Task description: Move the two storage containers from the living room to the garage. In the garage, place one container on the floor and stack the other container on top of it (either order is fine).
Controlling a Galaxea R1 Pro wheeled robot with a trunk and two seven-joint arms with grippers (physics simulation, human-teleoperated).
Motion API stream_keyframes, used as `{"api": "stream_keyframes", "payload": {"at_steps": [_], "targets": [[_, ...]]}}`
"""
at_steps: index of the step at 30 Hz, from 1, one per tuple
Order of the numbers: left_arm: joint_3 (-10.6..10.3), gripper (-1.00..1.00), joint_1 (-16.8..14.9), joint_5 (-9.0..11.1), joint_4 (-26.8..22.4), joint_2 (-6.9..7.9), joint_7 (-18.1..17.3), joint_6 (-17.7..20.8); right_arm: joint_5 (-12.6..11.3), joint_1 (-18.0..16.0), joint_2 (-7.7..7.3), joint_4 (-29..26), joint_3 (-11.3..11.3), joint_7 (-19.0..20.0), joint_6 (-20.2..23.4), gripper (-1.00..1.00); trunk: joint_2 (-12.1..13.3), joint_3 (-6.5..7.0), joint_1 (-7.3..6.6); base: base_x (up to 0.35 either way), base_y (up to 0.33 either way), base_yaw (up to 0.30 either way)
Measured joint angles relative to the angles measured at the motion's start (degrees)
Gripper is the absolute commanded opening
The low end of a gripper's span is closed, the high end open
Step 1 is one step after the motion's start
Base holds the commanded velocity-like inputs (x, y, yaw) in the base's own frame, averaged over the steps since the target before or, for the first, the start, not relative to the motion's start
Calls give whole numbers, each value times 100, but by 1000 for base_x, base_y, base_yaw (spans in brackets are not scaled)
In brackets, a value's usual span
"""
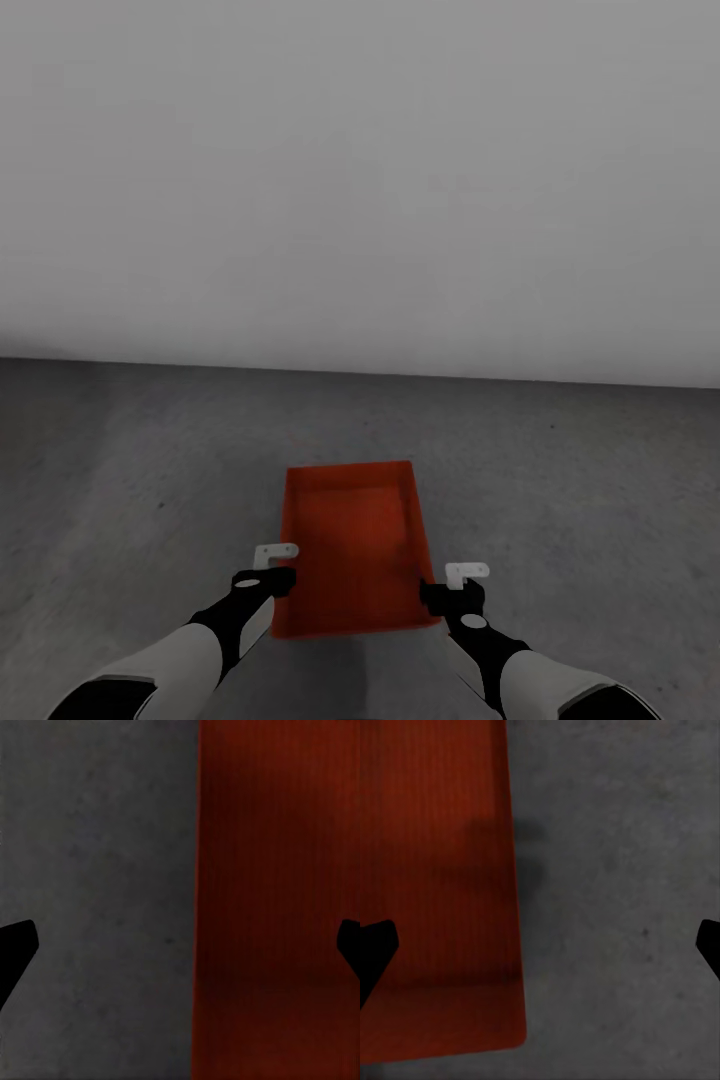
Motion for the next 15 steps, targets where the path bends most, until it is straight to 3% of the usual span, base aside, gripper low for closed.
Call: {"api": "stream_keyframes", "payload": {"at_steps": [15], "targets": [[1, 100, 0, -2, 1, 2, -6, 0, 0, 0, 0, -1, 0, 0, 2, 100, 602, 269, -329, 0, 0, 0]]}}
